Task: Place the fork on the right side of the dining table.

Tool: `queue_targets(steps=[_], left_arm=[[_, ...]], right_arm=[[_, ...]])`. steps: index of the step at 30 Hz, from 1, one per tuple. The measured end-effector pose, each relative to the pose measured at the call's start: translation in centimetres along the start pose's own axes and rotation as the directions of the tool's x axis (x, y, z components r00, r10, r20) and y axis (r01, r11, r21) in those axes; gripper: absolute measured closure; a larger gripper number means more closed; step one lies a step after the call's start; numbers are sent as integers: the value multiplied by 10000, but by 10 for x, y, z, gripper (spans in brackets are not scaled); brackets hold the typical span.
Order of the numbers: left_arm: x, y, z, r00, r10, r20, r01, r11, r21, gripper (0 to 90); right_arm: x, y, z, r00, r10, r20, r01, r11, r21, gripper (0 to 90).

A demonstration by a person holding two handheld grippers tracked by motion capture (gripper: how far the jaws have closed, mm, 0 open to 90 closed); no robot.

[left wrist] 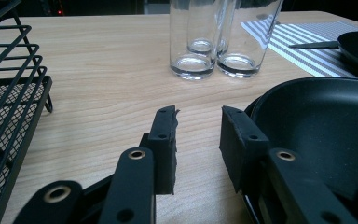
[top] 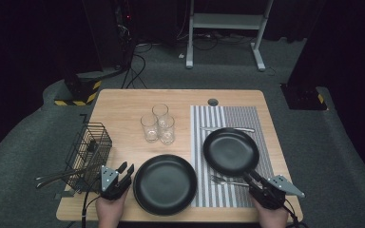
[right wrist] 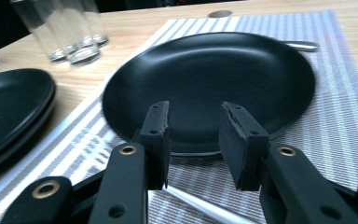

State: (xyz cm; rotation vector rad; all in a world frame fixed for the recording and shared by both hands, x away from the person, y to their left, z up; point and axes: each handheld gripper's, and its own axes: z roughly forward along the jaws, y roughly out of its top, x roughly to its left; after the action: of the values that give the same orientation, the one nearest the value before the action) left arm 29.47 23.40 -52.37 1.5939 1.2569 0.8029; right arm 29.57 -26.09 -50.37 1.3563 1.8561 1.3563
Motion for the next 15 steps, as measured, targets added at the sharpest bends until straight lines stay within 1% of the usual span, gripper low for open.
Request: queue_targets(steps=[5,9,15], left_arm=[[1,0,0,10000,-33,7,33,10000,-34,663],[1,0,-1,10000,-63,25,63,10000,-54,663],[1,0,-1,10000,-63,21,64,10000,-77,663]], right_arm=[[18,1,9,9987,-274,-429,279,9996,95,639],[30,2,16,9966,-397,-718,407,9991,129,641],[42,4,23,9933,-567,-1006,588,9981,179,641]])
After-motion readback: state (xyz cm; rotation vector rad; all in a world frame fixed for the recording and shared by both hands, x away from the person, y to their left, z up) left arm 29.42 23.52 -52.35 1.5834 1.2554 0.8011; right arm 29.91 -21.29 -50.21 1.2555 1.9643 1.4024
